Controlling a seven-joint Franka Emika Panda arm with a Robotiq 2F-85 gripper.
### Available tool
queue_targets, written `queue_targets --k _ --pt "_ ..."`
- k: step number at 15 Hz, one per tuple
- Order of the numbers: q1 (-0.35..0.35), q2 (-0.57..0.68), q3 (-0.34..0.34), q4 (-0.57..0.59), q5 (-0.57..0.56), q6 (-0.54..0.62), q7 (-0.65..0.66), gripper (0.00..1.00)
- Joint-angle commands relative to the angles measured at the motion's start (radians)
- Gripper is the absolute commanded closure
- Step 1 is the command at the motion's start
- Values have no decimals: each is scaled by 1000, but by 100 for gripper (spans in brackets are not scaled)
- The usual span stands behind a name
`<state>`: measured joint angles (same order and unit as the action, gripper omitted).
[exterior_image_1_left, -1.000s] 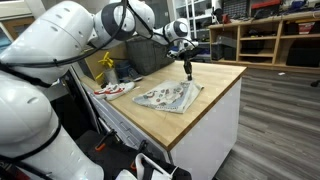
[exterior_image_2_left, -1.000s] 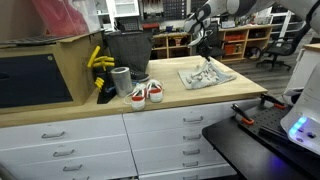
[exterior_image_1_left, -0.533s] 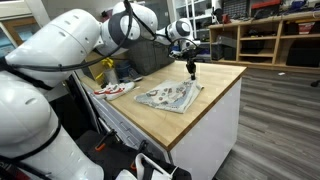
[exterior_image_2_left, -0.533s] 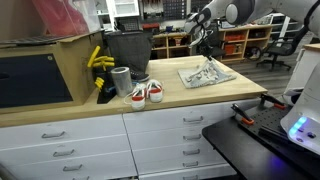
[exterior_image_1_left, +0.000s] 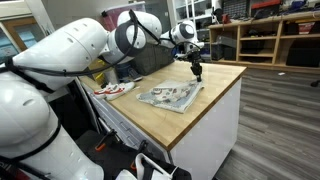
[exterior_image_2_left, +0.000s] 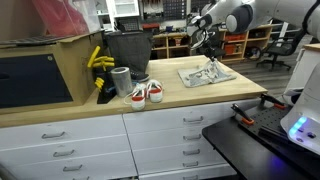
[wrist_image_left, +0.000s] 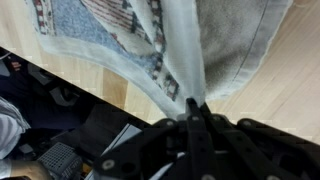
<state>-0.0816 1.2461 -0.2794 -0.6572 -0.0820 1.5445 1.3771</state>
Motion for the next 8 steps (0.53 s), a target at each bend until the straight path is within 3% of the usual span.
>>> queue_targets --k 1,3,4,5,8 --pt "2 50 -15 92 -7 -3 41 100" --pt "5 58 -13 104 -5 12 59 99" --pt "7 61 -13 110 -5 19 62 73" --pt "7 63 -11 114 -4 31 66 72" --pt "8 58 -10 119 -2 68 67 51"
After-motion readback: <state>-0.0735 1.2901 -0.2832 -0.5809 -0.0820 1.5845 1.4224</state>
